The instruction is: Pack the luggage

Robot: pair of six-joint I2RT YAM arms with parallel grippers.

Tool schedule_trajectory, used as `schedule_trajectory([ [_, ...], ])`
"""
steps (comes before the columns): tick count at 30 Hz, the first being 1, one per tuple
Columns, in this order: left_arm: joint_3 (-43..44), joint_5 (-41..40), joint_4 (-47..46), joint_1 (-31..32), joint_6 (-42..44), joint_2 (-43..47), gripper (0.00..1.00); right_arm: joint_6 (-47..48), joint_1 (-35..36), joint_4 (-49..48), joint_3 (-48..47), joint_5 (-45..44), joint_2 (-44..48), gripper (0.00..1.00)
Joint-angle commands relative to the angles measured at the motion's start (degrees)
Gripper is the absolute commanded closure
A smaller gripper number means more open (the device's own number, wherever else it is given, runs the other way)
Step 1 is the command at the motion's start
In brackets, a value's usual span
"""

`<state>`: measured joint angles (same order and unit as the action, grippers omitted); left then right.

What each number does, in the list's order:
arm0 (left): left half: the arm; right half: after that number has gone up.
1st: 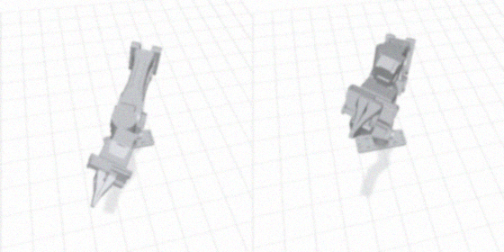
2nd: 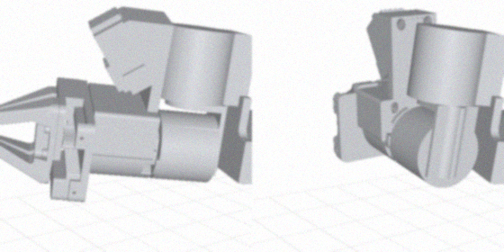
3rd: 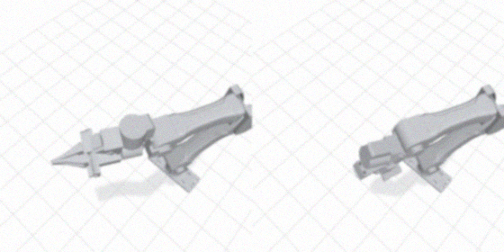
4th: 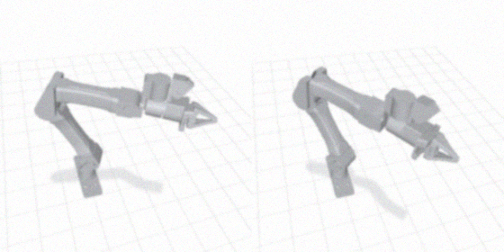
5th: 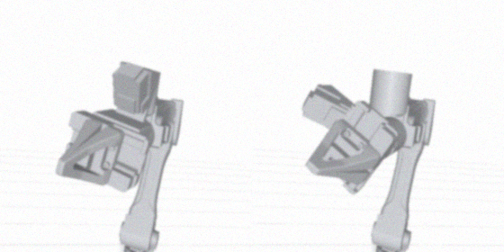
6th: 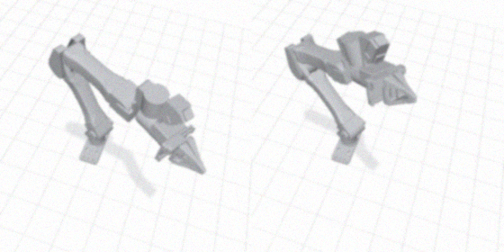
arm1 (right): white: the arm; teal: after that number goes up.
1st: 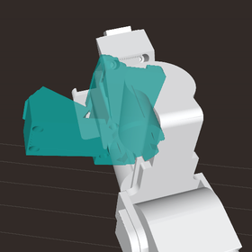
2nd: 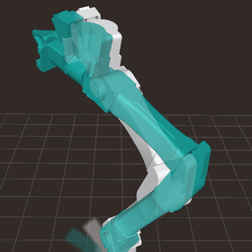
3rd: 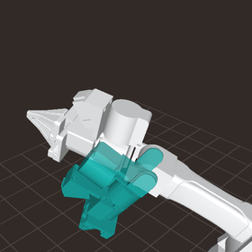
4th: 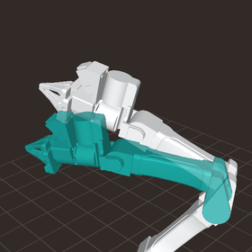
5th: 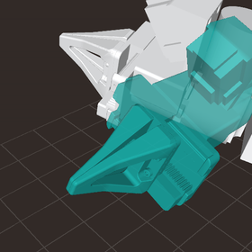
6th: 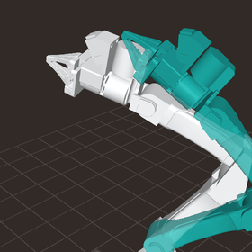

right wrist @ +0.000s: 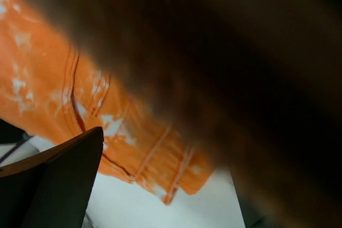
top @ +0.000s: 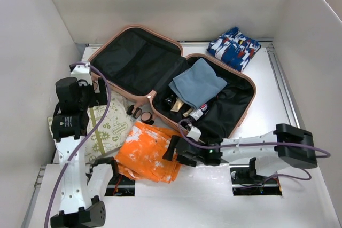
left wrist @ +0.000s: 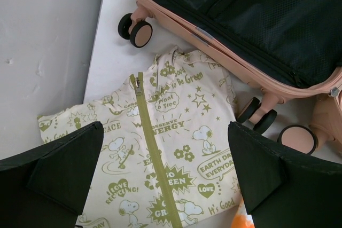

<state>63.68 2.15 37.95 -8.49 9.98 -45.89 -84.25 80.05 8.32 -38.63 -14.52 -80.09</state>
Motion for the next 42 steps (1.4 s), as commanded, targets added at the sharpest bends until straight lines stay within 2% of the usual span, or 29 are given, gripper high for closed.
schedule_trajectory([
  [1,0.7,0.5,-1.0,-0.4,-0.7,0.4,0.0,-1.1,-1.7,8.2,-2.0,6.3,-6.1,0.01],
  [2,1.3,0.5,-1.0,-0.4,-0.7,0.4,0.0,-1.1,-0.5,15.2,-5.0,5.0,-6.1,0.01],
  [6,1.3,1.1,-1.0,-0.4,-0.7,0.4,0.0,-1.1,1.8,27.0,-9.7,-1.6,-4.1,0.01],
  [13,0.7,1.9,-1.0,-0.4,-0.1,0.4,0.0,-7.3,4.6,31.8,-9.5,-0.9,0.8,0.01],
  [15,0.7,1.9,-1.0,-0.4,0.4,0.4,0.0,-8.8,5.4,30.2,-6.3,-0.9,3.5,0.01],
  [17,0.7,1.9,-1.5,-0.4,0.4,0.4,0.0,-9.4,5.4,22.6,-1.7,-1.6,4.2,0.01],
  [20,0.7,1.9,-1.5,-0.4,0.9,0.4,0.0,-9.9,5.4,15.6,0.3,-5.2,3.5,0.01],
  [24,0.7,1.9,-1.5,-0.4,0.9,0.4,0.0,-6.9,5.4,15.6,-4.5,-7.0,-1.7,0.01],
  [32,0.2,1.9,-1.5,-0.4,1.4,1.1,0.0,-4.8,5.4,11.7,-3.6,-9.9,1.3,0.01],
  [35,0.2,1.3,-1.5,-0.4,1.4,1.6,0.0,-5.3,5.4,7.0,-2.4,-11.1,0.6,0.01],
  [39,0.2,1.3,-1.5,-0.4,1.4,1.6,0.0,-4.8,2.2,11.6,-7.1,-3.7,-6.8,0.01],
  [42,0.2,1.3,-1.5,-0.4,1.4,1.6,0.0,-4.8,2.2,12.4,-7.7,-2.3,-9.8,0.01],
])
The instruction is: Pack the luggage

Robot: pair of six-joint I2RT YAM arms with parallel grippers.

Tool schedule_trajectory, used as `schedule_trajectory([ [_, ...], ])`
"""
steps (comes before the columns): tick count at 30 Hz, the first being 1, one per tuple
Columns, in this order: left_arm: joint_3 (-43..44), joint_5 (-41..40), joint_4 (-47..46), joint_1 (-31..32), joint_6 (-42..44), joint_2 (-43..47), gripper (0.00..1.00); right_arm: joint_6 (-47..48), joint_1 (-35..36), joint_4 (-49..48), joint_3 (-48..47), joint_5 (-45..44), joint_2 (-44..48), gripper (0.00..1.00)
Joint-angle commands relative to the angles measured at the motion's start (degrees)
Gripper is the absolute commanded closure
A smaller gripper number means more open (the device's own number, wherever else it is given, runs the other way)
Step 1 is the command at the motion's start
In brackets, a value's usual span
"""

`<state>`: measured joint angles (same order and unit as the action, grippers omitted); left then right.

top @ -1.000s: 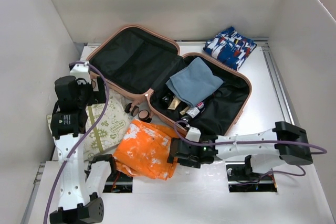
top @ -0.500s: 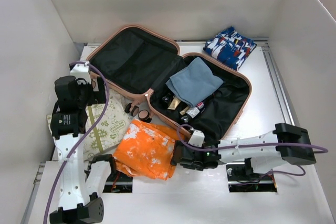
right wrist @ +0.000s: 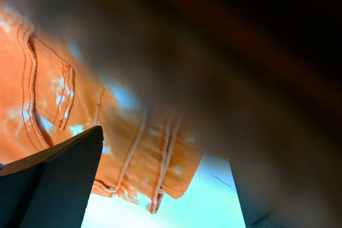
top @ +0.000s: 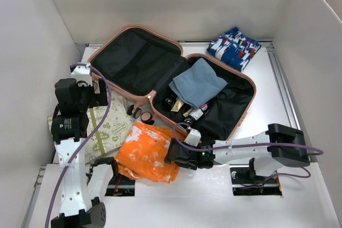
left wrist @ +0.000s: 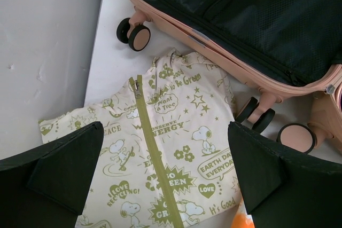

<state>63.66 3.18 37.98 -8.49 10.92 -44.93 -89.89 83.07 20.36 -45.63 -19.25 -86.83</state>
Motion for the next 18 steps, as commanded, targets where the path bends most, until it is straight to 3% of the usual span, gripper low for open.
schedule_trajectory([
  [1,0.2,0.2,-1.5,-0.4,0.5,0.6,0.0,0.9,-1.4,-0.6,-0.7,2.5,-3.6,0.01],
  [5,0.8,0.2,-1.0,-0.4,0.5,0.6,0.0,0.3,-3.0,-1.2,-2.0,4.8,-7.3,0.01],
  [8,0.8,-0.3,-1.0,-0.4,0.5,0.6,0.0,1.6,-3.6,-0.7,-3.6,7.2,-10.5,0.08],
  [12,0.8,-0.9,-1.0,-0.4,1.0,1.2,0.0,0.2,-4.1,-2.9,-1.1,10.6,-11.9,0.56],
  [13,0.8,-1.5,-1.0,-0.4,1.0,1.2,0.0,0.2,-4.1,-5.7,-0.2,11.2,-11.9,0.78],
  [15,0.2,-2.0,-1.0,-0.4,1.6,1.7,0.0,-0.5,-4.1,-6.8,1.7,11.2,-11.9,1.0],
  [18,-0.3,-2.6,-1.6,-0.4,1.6,2.2,0.0,3.2,-4.1,-6.8,1.7,8.8,-10.2,1.0],
])
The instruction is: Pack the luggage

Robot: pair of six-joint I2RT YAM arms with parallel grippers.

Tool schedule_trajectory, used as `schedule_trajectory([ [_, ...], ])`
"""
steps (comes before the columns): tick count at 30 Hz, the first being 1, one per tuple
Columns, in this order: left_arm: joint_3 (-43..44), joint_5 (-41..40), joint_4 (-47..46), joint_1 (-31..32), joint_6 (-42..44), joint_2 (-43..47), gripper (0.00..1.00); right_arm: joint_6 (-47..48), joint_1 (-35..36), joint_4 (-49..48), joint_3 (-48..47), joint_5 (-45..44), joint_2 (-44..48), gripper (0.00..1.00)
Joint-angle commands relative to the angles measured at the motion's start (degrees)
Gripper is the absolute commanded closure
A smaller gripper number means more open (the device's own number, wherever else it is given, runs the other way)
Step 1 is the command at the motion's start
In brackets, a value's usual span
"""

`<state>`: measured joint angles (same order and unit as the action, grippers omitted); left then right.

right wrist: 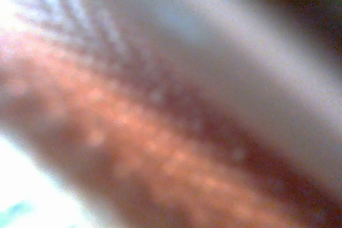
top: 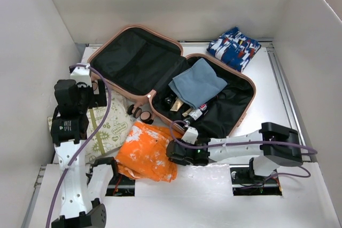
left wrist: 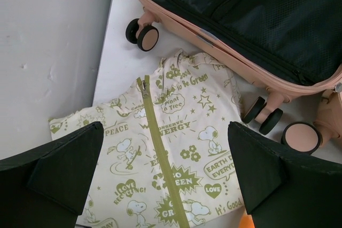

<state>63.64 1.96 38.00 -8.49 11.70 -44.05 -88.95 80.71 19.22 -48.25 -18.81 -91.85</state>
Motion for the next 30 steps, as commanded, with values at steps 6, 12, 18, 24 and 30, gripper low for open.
schedule_trajectory([
  [6,-0.8,-1.3,-2.1,-0.4,1.3,1.3,0.0,27.2,0.8,2.3,-10.2,-5.2,-2.0,1.0],
  [12,-0.8,-1.3,-2.8,-0.4,0.8,1.9,0.0,40.8,4.0,-1.6,-13.1,-10.3,3.3,1.0],
  [18,-1.3,-2.0,-3.9,-0.4,0.8,2.4,0.0,54.6,4.0,-5.0,-13.7,-10.3,8.2,1.0],
  [24,-1.3,-2.0,-4.4,-0.4,0.8,2.4,0.0,75.1,1.4,4.0,-27.2,-5.9,5.6,1.0],
  [30,-1.3,-2.5,-5.0,-0.4,1.3,1.9,0.0,88.7,-13.2,8.5,-30.8,11.8,7.9,1.0],
])
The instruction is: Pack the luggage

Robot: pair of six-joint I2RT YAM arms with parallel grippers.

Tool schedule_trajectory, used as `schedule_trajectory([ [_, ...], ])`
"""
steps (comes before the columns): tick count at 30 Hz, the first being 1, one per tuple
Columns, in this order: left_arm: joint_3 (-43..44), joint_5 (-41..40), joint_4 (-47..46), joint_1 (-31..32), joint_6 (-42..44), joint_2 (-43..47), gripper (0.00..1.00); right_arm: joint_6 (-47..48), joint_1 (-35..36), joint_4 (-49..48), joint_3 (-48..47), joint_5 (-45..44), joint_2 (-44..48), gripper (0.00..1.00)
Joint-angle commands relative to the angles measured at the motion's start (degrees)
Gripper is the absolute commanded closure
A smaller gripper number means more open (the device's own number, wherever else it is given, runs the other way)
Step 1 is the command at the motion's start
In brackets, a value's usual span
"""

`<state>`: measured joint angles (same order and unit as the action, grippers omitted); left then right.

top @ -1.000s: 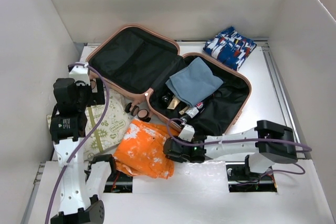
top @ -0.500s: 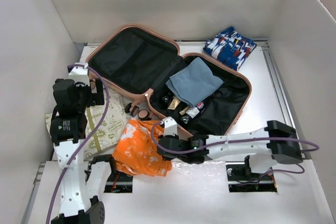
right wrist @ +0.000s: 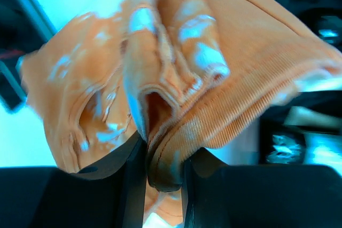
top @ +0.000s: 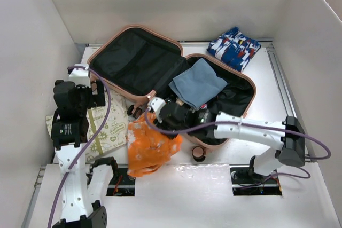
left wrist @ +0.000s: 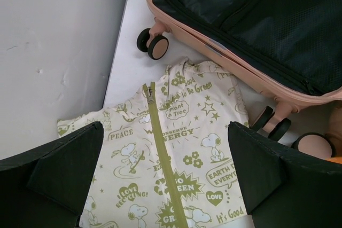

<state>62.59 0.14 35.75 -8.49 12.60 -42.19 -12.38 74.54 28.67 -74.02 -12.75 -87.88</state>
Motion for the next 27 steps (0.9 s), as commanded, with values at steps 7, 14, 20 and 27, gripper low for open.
schedule_trajectory([
  [7,-0.8,-2.3,-3.8,-0.4,1.5,-1.1,0.0,29.1,-28.3,8.9,-12.8,18.6,4.7,1.0],
  [14,-1.3,-4.0,-6.1,-0.4,2.1,-4.7,0.0,38.5,-48.2,9.0,-16.1,27.3,-0.7,1.0],
  [20,-0.8,-5.9,-8.3,-0.4,3.3,-9.9,0.0,42.0,-55.8,9.0,-25.4,33.3,-12.1,1.0],
  [27,1.5,-7.6,-8.9,-0.4,3.8,-15.0,0.0,45.7,-58.5,11.1,-37.7,35.7,-26.5,1.0],
])
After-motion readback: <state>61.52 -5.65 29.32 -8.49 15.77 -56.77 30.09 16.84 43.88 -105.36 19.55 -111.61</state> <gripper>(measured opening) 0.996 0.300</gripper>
